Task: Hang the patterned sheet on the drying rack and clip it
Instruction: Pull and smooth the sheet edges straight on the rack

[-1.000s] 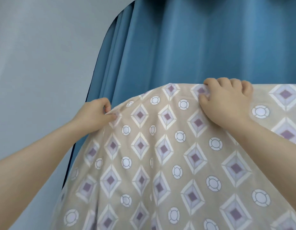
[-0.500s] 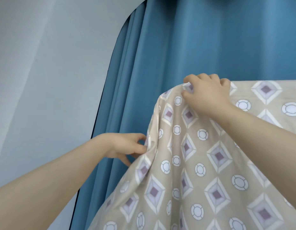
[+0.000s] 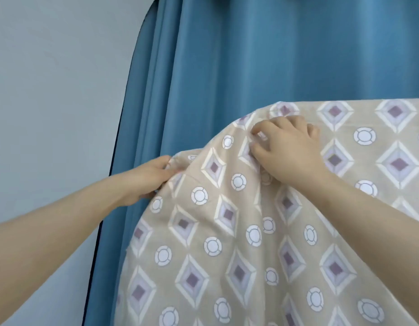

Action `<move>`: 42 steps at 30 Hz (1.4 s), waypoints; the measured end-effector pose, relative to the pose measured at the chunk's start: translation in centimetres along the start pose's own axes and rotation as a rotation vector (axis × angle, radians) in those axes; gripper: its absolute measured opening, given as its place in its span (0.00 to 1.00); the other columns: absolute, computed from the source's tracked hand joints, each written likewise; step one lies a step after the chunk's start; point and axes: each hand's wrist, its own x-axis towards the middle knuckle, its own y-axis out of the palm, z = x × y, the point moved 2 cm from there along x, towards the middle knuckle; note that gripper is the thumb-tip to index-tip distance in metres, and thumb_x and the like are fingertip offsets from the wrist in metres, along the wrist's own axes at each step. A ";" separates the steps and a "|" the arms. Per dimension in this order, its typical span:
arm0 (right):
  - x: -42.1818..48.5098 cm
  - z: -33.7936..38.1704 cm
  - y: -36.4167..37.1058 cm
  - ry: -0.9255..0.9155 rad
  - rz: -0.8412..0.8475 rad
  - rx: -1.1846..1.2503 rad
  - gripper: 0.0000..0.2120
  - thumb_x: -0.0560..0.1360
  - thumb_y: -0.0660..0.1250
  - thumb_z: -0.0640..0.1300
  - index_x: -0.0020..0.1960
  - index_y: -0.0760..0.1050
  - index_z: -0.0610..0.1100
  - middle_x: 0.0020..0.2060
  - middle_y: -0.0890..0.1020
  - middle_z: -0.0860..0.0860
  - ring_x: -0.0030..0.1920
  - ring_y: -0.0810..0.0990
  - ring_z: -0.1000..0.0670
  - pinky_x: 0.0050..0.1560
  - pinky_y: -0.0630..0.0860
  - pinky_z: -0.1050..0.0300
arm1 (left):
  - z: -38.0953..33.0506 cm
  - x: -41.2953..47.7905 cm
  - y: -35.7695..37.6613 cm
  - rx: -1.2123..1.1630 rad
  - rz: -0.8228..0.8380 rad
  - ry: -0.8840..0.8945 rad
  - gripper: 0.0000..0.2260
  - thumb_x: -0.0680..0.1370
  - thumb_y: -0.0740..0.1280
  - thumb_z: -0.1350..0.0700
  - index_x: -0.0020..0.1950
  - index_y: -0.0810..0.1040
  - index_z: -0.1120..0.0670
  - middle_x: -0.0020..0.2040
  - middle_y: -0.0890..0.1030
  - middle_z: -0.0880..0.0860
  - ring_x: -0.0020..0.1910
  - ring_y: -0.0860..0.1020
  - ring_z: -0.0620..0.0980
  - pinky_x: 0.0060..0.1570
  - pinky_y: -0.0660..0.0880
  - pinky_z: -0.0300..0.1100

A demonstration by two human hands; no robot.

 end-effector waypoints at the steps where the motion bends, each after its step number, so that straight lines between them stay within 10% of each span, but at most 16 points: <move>1: -0.5 0.2 0.3 0.003 -0.004 0.017 0.15 0.77 0.57 0.51 0.63 0.72 0.53 0.63 0.73 0.52 0.67 0.61 0.46 0.65 0.53 0.49 | 0.8 0.1 0.3 0.006 -0.017 0.001 0.09 0.80 0.59 0.47 0.47 0.72 0.51 0.40 0.78 0.48 0.39 0.75 0.48 0.36 0.71 0.40; 4: -2.5 1.3 1.1 0.026 -0.023 0.090 0.15 0.77 0.57 0.52 0.63 0.71 0.54 0.63 0.73 0.54 0.67 0.63 0.48 0.65 0.52 0.53 | 2.4 0.6 -0.1 -0.034 -0.244 0.113 0.10 0.80 0.59 0.48 0.42 0.72 0.50 0.40 0.77 0.49 0.40 0.75 0.50 0.36 0.70 0.41; 12: -12.1 4.6 5.8 0.031 -0.011 0.225 0.19 0.73 0.56 0.53 0.59 0.75 0.50 0.55 0.78 0.52 0.55 0.76 0.47 0.61 0.55 0.56 | 9.1 -5.5 2.4 -0.254 0.184 -0.061 0.04 0.76 0.66 0.55 0.42 0.77 0.53 0.35 0.82 0.46 0.33 0.79 0.45 0.32 0.74 0.35; 17: -18.5 5.1 7.2 0.159 0.134 0.495 0.21 0.73 0.57 0.55 0.63 0.72 0.51 0.64 0.70 0.55 0.63 0.67 0.55 0.61 0.62 0.56 | 12.0 -9.1 3.8 -0.471 -0.030 -0.175 0.11 0.80 0.60 0.51 0.38 0.71 0.51 0.26 0.75 0.44 0.27 0.73 0.41 0.29 0.69 0.32; 23: -26.3 6.1 7.5 0.173 0.402 0.649 0.20 0.75 0.59 0.55 0.65 0.60 0.65 0.58 0.66 0.62 0.61 0.65 0.59 0.56 0.65 0.61 | 13.2 -14.9 5.8 -0.534 0.315 -0.225 0.12 0.70 0.71 0.59 0.52 0.78 0.51 0.43 0.85 0.48 0.39 0.83 0.45 0.34 0.78 0.35; 27: -31.1 6.9 7.1 0.205 0.500 0.667 0.22 0.71 0.54 0.65 0.65 0.59 0.66 0.59 0.64 0.64 0.59 0.69 0.57 0.58 0.69 0.58 | 14.3 -17.4 6.7 -0.538 0.091 -0.354 0.05 0.75 0.66 0.55 0.48 0.79 0.53 0.42 0.85 0.53 0.34 0.83 0.47 0.33 0.78 0.39; 32: -35.6 8.9 6.2 0.206 0.554 0.658 0.29 0.66 0.59 0.69 0.64 0.56 0.65 0.60 0.64 0.59 0.59 0.64 0.61 0.57 0.69 0.58 | 15.2 -21.0 7.7 -0.820 0.044 -0.614 0.18 0.77 0.60 0.42 0.46 0.83 0.54 0.40 0.85 0.55 0.35 0.83 0.51 0.41 0.76 0.45; 37: -39.0 12.0 6.1 0.252 0.848 0.429 0.40 0.60 0.51 0.73 0.67 0.39 0.64 0.75 0.42 0.56 0.75 0.51 0.52 0.70 0.57 0.51 | 15.4 -24.6 8.7 -0.651 0.307 -0.600 0.09 0.73 0.68 0.59 0.33 0.80 0.55 0.29 0.80 0.53 0.24 0.78 0.44 0.26 0.75 0.33; 42: -38.8 12.9 6.9 0.231 0.557 0.329 0.10 0.65 0.57 0.49 0.45 0.71 0.54 0.54 0.79 0.49 0.46 0.82 0.45 0.38 0.76 0.53 | 16.2 -24.6 7.3 -0.285 0.591 -0.438 0.02 0.68 0.70 0.59 0.40 0.79 0.53 0.32 0.82 0.45 0.31 0.79 0.39 0.33 0.75 0.32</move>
